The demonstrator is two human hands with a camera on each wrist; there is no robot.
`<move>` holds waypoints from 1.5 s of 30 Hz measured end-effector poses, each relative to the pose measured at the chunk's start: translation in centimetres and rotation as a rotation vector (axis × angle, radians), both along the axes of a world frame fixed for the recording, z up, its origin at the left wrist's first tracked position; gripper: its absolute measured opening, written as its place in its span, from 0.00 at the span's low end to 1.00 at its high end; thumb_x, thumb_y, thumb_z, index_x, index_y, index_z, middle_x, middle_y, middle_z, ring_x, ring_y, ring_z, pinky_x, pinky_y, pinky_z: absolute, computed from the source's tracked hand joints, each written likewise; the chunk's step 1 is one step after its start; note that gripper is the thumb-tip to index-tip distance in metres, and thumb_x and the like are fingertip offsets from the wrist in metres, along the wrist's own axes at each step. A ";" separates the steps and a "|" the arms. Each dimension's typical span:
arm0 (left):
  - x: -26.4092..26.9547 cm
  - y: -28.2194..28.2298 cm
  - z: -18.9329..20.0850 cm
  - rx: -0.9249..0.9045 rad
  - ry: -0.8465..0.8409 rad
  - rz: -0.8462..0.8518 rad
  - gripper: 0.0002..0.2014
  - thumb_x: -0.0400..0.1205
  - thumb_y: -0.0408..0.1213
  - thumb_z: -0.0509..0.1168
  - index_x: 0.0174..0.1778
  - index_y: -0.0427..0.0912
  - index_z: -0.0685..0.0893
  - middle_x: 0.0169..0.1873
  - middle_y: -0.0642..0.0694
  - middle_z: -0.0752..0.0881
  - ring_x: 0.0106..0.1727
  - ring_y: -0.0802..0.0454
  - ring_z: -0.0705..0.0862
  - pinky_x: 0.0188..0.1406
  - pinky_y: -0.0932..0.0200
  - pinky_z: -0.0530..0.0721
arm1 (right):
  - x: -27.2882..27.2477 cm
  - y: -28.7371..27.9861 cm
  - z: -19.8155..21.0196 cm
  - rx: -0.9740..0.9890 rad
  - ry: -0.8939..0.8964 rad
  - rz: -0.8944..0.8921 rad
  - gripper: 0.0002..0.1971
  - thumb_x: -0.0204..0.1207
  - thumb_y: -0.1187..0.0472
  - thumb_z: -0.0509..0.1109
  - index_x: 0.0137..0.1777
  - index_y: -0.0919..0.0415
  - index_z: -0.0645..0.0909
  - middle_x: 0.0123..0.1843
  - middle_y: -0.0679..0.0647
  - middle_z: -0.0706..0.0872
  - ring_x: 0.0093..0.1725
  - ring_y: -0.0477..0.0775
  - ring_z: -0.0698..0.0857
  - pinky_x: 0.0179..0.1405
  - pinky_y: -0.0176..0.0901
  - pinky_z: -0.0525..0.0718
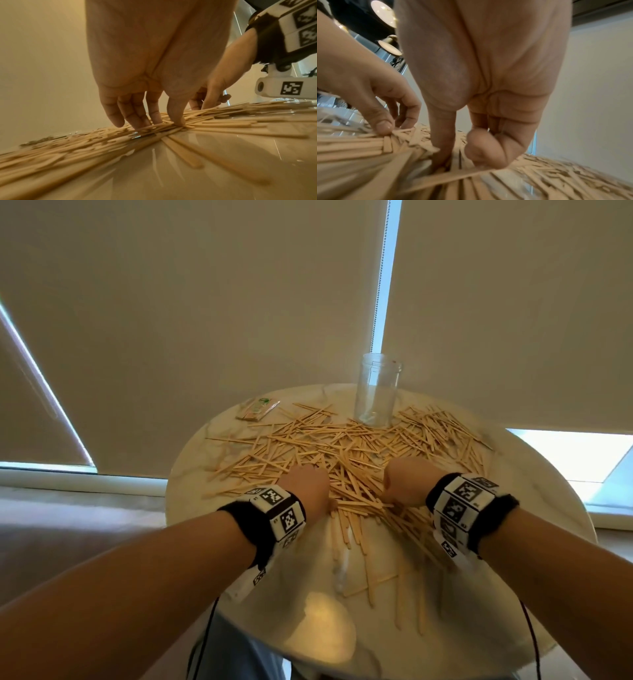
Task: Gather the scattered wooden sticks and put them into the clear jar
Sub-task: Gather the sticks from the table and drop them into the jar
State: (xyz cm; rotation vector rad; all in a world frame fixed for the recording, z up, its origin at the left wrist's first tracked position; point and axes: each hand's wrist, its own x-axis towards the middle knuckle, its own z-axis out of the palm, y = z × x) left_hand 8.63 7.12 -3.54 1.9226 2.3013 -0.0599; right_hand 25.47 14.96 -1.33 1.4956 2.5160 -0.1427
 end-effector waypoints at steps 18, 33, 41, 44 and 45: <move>-2.3 1.5 4.2 0.237 -0.407 0.010 0.10 0.87 0.45 0.63 0.58 0.46 0.86 0.52 0.48 0.89 0.52 0.48 0.86 0.53 0.51 0.85 | 2.3 2.6 4.5 0.092 0.763 -0.127 0.05 0.80 0.54 0.75 0.46 0.55 0.87 0.38 0.49 0.89 0.38 0.47 0.87 0.37 0.40 0.80; -1.0 3.7 4.0 0.374 -1.075 0.210 0.10 0.90 0.34 0.55 0.63 0.38 0.79 0.53 0.42 0.87 0.51 0.44 0.90 0.47 0.42 0.92 | -0.7 1.6 5.6 -0.073 0.875 -0.069 0.05 0.79 0.54 0.75 0.48 0.55 0.87 0.40 0.51 0.92 0.41 0.50 0.92 0.49 0.48 0.92; 2.2 3.9 5.0 0.482 -1.252 0.204 0.16 0.85 0.50 0.54 0.53 0.47 0.85 0.50 0.43 0.89 0.52 0.43 0.88 0.55 0.36 0.87 | -3.5 0.5 3.1 0.024 0.803 -0.009 0.07 0.81 0.56 0.72 0.40 0.50 0.87 0.35 0.48 0.91 0.35 0.46 0.91 0.45 0.48 0.92; 2.2 4.1 4.8 0.508 -1.162 0.155 0.17 0.88 0.54 0.57 0.56 0.45 0.83 0.48 0.45 0.90 0.48 0.46 0.89 0.52 0.40 0.89 | -3.8 0.6 2.8 0.063 0.812 -0.001 0.05 0.78 0.63 0.72 0.46 0.57 0.90 0.35 0.50 0.91 0.35 0.49 0.91 0.43 0.50 0.93; 2.0 4.4 4.6 0.528 -1.140 0.145 0.15 0.88 0.51 0.58 0.54 0.45 0.83 0.47 0.45 0.90 0.47 0.45 0.90 0.51 0.38 0.89 | -3.8 0.5 2.7 0.024 0.854 0.005 0.05 0.78 0.63 0.73 0.48 0.58 0.91 0.36 0.51 0.92 0.36 0.49 0.92 0.44 0.50 0.93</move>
